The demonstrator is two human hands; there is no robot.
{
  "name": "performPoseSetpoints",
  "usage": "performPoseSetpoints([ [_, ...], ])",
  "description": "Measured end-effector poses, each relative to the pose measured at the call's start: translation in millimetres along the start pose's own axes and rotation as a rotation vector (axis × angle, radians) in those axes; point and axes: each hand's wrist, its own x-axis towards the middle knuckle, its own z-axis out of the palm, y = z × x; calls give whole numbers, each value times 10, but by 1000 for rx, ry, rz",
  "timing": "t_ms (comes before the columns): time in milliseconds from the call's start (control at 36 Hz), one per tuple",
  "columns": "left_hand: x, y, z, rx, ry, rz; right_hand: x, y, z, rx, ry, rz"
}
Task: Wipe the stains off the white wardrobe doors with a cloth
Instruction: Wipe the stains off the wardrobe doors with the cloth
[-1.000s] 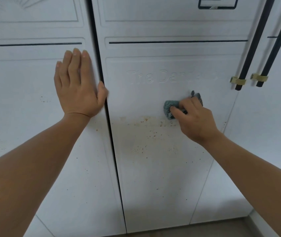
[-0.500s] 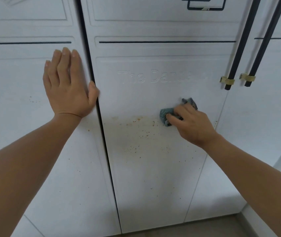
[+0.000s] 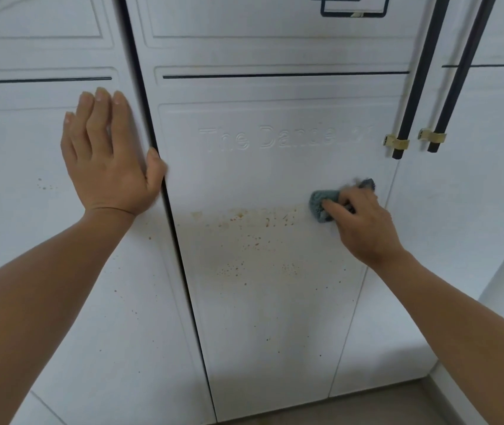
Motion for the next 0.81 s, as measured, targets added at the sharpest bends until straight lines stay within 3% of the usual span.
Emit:
performPoseSetpoints([
  [83,2,-1,4,9,11,1,-57,100,-6,63,134,300],
  [222,2,-2,14,7,3,16,-255,152,73,76,61,197],
  [333,-15,-20,22,17,16,20,-226,139,106,140,172,402],
  [417,27,13,14,25,-1,24,-283,24,146,221,152,507],
  [528,-97,-4,-198,-127,-76,-29,-241,-107,63,421,253,760],
  [639,-687,-205,-316,39,-55,66,-186,-34,-62,418,436,961],
  [722,-1179,-294,-289,86,-160,96,-281,15,-30,377,459,995],
  [806,-1445,-331,-179,88,-187,156,-388,25,56,356,378,950],
])
